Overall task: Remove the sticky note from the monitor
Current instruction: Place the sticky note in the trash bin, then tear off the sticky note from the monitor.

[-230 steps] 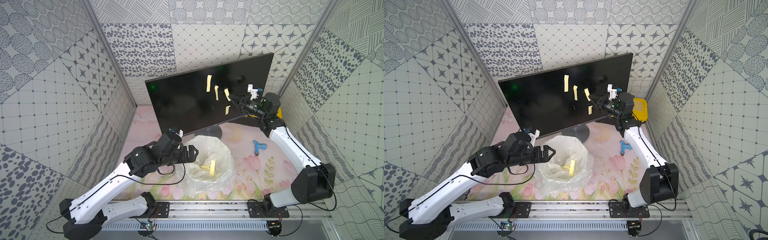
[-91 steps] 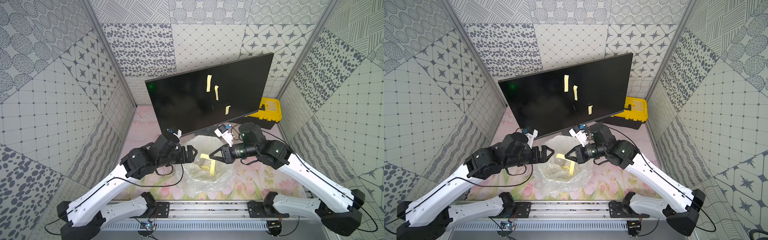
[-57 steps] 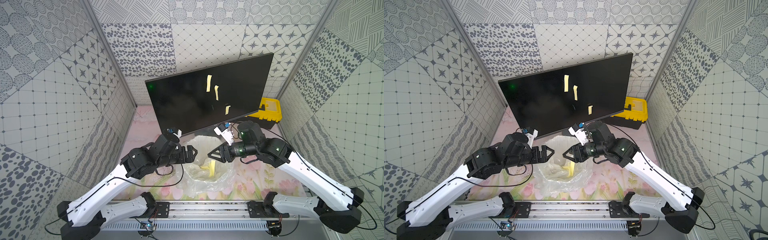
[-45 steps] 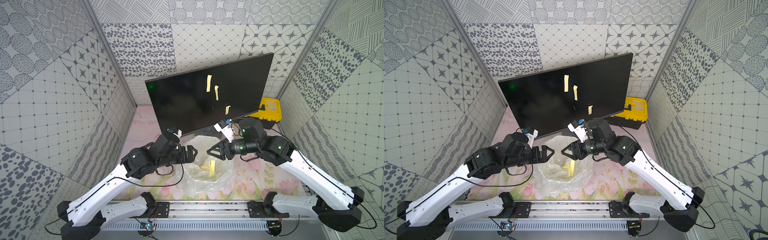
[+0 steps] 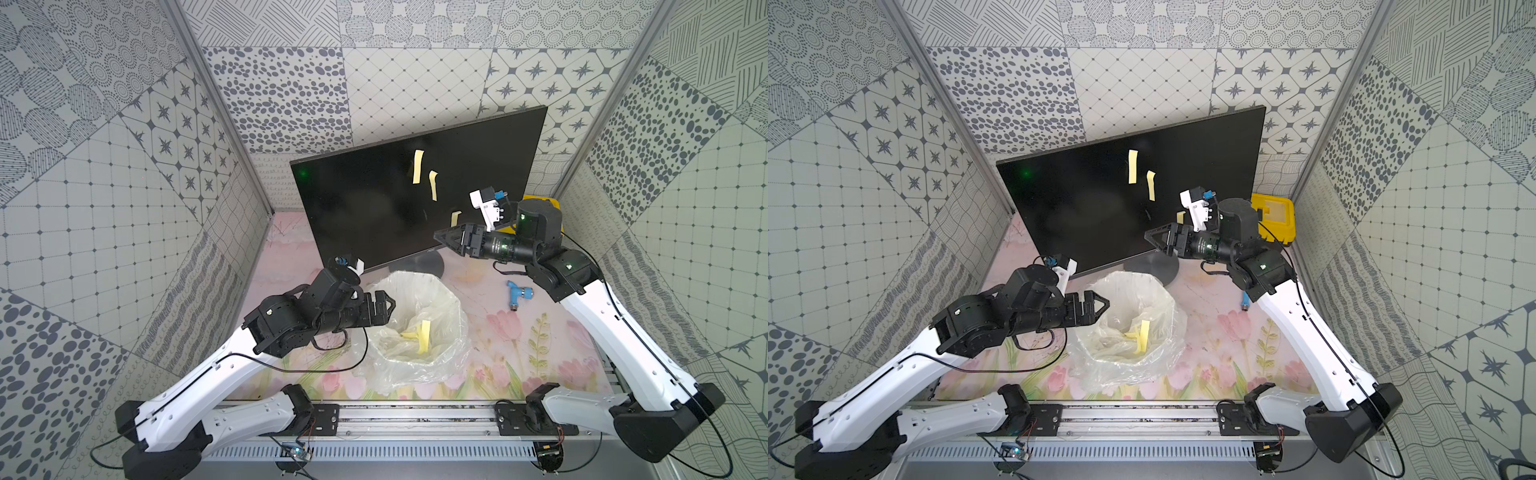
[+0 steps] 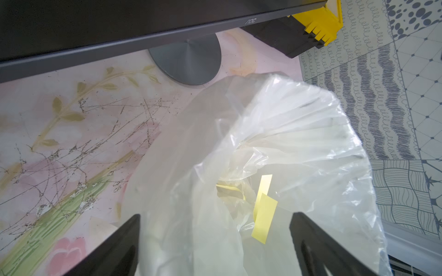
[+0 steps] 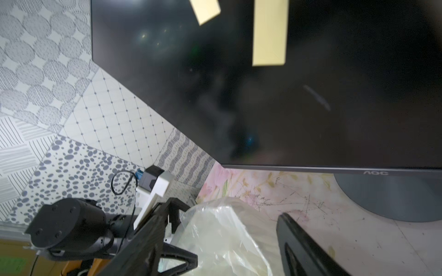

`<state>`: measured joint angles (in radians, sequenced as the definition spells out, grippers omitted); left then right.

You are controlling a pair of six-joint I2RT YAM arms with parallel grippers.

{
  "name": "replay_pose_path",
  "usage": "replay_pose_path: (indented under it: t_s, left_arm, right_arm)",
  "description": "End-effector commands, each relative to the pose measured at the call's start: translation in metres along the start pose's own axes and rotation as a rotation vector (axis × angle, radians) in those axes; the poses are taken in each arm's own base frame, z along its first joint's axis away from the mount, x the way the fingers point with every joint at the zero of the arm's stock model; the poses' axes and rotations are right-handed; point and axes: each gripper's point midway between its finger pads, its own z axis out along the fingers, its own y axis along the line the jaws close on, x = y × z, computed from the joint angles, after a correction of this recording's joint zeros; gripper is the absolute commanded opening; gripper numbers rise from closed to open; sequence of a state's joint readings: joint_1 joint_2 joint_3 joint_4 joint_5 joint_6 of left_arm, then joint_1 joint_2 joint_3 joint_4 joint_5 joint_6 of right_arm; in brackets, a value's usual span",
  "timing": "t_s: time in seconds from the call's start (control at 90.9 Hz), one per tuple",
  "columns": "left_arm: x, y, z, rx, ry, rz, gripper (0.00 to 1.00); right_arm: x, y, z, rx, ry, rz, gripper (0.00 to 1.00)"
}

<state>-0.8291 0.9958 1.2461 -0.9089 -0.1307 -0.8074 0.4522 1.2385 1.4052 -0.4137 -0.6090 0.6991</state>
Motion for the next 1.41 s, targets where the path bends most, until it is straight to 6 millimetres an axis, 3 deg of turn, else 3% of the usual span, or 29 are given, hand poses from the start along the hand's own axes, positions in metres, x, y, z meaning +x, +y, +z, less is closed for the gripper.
replay_pose_path:
  t_s: [0.0, 0.253, 0.649, 0.858, 1.177, 1.397]
  left_arm:
    - [0.0, -0.004, 0.001, 0.004, 0.004, 0.025, 0.99]
    - [-0.002, -0.006, 0.002, 0.007, 0.006, 0.027, 0.99]
    - [-0.003, -0.008, 0.002, 0.009, 0.009, 0.03, 0.99]
    - [-0.003, -0.009, 0.002, 0.012, 0.009, 0.031, 0.99]
    - [-0.003, -0.008, 0.002, 0.008, 0.009, 0.029, 0.99]
    - [-0.003, -0.008, 0.002, 0.008, 0.007, 0.028, 0.99]
  right_arm:
    - [-0.036, 0.018, -0.001, -0.14, -0.116, 0.055, 0.83]
    - [-0.074, -0.001, 0.008, -0.234, -0.208, 0.191, 0.85]
    - [-0.093, -0.017, 0.034, -0.261, -0.219, 0.245, 0.84]
    - [-0.101, -0.013, 0.042, -0.282, -0.215, 0.244, 0.82]
    - [-0.097, -0.004, 0.052, -0.32, -0.18, 0.244, 0.65]
    - [-0.096, 0.001, 0.051, -0.332, -0.176, 0.238, 0.42]
